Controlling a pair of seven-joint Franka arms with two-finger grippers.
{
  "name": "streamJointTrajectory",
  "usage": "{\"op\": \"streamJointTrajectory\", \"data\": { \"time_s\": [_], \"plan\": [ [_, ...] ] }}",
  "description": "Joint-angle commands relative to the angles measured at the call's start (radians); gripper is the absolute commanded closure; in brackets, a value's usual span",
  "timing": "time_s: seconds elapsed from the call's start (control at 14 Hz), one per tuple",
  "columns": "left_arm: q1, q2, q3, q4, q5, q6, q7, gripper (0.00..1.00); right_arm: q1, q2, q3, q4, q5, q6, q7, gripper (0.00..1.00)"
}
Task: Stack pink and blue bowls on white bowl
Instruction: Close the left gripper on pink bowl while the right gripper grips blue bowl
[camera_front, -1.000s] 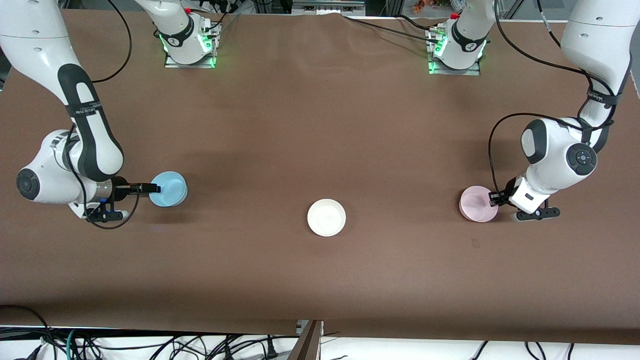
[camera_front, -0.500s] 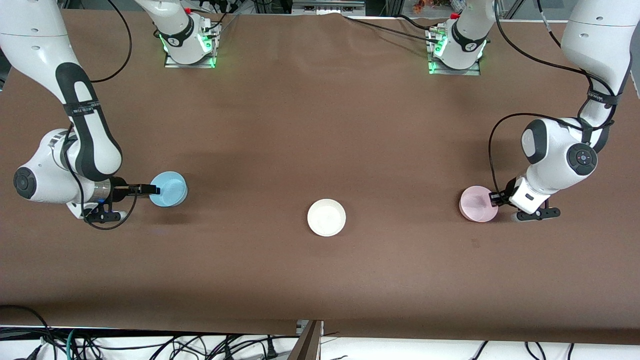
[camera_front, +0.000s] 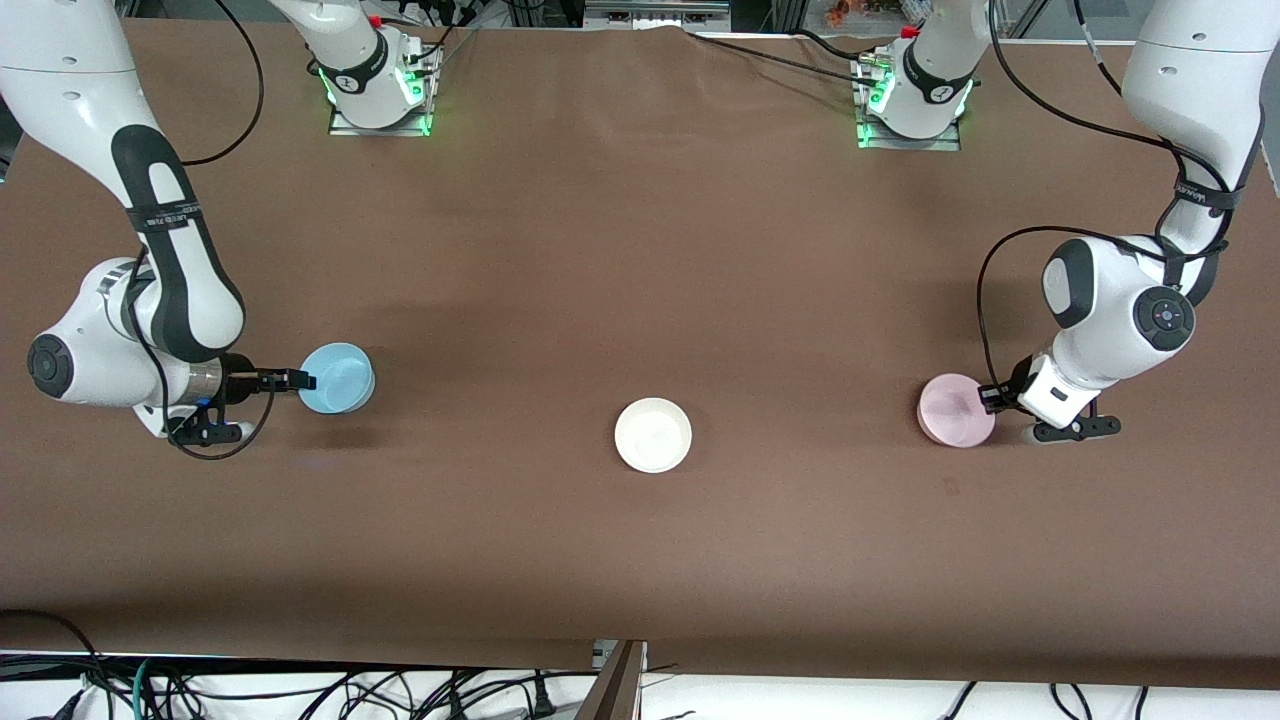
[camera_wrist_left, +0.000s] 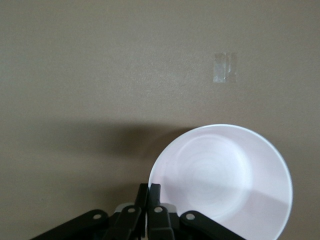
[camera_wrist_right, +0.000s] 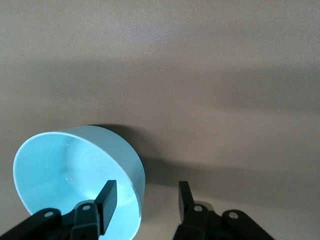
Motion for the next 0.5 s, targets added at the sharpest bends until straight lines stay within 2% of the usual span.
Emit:
{"op": "streamJointTrajectory", "data": {
  "time_s": [0.0,0.14,0.36,0.43],
  "plan": [
    [-0.003,-0.007,0.001,0.007,0.018,-0.006,-0.020,1.00,-0.009,-0.028,0.010,-0.032,0.027,0.002,-0.023,0.60],
    [-0.005,-0.010,-0.002,0.025,0.018,-0.013,-0.034,1.00,-0.009,-0.028,0.010,-0.030,0.027,-0.003,-0.023,0.72],
    [-0.006,-0.013,-0.048,0.059,0.018,-0.024,-0.126,1.00,-0.008,-0.028,0.011,-0.027,0.027,-0.007,-0.023,0.89],
    [-0.006,-0.013,-0.072,0.071,0.018,-0.036,-0.163,1.00,-0.008,-0.028,0.011,-0.026,0.027,-0.010,-0.023,0.92]
  ]
}}
